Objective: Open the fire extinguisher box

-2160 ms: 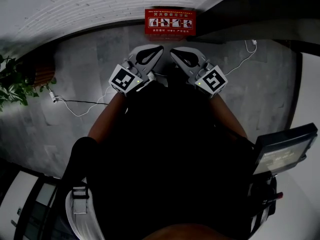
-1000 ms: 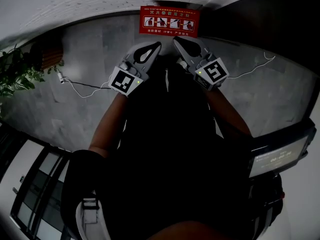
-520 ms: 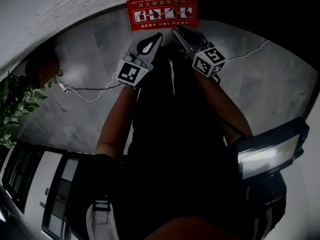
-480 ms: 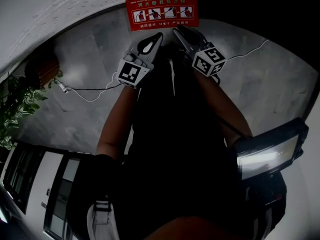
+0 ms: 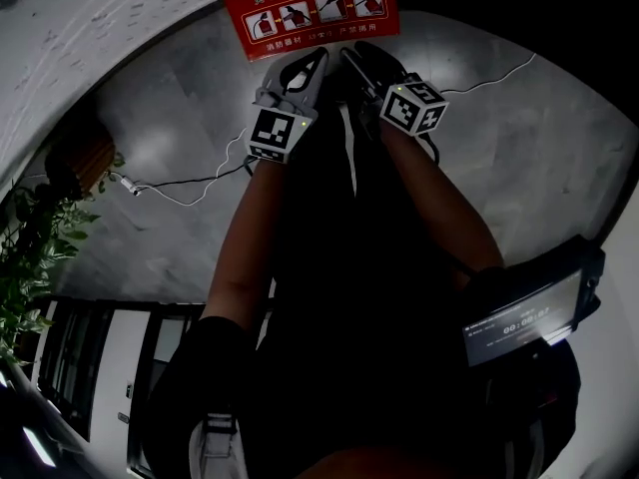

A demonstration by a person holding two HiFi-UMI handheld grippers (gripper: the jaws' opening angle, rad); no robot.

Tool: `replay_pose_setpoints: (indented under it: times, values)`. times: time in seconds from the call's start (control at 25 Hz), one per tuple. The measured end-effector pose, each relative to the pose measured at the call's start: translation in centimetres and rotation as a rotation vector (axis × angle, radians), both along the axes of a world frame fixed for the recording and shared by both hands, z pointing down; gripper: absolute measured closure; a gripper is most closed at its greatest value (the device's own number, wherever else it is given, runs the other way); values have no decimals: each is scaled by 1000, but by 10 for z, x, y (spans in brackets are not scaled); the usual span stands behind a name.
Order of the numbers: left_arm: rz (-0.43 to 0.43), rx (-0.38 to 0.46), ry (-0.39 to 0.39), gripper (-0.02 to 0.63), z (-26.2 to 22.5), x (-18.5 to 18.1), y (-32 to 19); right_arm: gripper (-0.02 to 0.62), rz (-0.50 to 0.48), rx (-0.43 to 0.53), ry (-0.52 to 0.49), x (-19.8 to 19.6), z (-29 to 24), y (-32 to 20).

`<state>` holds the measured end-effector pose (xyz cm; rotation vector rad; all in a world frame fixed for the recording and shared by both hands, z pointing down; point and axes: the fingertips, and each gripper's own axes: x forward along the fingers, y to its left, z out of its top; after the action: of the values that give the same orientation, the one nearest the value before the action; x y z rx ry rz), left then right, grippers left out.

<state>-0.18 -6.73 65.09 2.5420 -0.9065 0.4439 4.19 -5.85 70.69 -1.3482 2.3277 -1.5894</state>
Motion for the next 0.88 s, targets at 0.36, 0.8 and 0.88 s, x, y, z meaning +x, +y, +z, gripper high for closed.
replay_pose_setpoints:
  times: [0.36,0.8,0.88]
  values:
    - [27,-41,-18,604,26,6,14,402,278,-279,-218,11,95,25]
    - [16,-60,-13,604,43,1,13,383,402,-355,-314,13,149,19]
    - [14,-64,-14,604,43,0,14,384,396,-361,-311,11,153,16]
